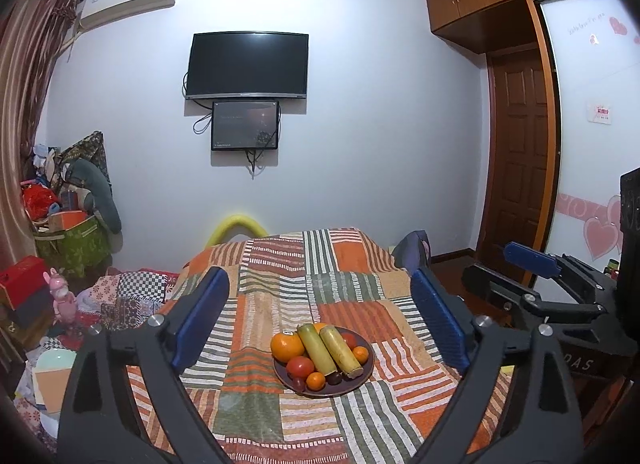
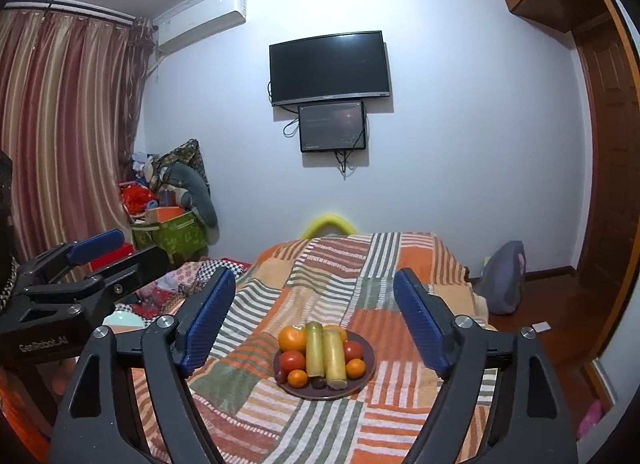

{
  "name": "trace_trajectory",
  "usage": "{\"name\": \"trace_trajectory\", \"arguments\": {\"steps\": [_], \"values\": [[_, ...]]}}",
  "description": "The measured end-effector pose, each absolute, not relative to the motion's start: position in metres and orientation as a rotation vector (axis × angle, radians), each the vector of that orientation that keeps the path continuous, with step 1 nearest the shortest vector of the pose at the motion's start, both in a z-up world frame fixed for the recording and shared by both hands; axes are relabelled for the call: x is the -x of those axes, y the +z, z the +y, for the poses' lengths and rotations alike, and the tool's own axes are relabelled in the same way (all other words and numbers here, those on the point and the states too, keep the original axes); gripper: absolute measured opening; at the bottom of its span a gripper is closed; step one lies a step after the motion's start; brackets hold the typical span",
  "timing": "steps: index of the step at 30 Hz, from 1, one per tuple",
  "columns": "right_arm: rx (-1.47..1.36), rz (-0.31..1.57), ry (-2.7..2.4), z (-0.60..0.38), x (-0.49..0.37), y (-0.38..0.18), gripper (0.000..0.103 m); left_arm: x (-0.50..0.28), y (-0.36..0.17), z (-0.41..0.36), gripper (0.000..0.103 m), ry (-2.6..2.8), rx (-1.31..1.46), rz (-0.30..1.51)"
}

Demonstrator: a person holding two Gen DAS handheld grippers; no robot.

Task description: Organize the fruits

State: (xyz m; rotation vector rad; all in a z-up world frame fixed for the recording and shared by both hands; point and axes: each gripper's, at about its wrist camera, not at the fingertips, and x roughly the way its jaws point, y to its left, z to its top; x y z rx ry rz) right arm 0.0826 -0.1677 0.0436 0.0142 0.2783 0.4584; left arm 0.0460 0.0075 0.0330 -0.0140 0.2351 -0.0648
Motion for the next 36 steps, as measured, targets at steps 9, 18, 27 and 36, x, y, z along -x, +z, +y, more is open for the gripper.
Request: {"name": "trace_trajectory", "arguments": {"steps": [9,18,27,36], "values": [[-0.029,0.269,0.431,-0.176,-0.077,0.044,0.096,-0.045,0.032,0.009,0.101,-0.049,0.024,0.234],[-0.04,0.261,0.414,-0.181,-0.075,0.046,0.103,-0.046,0.032,0.009,0.103,-0.048,0.022,0.232],[-0.039,0.26,0.411,-0.181,-0.076,0.047,0.103,-0.046,0.032,0.005,0.103,-0.045,0.018,0.232],[-0.046,0.257,0.408,-0.183,-0.073,0.048,0.103,-0.046,0.032,0.005,0.103,-0.047,0.02,0.234]]}}
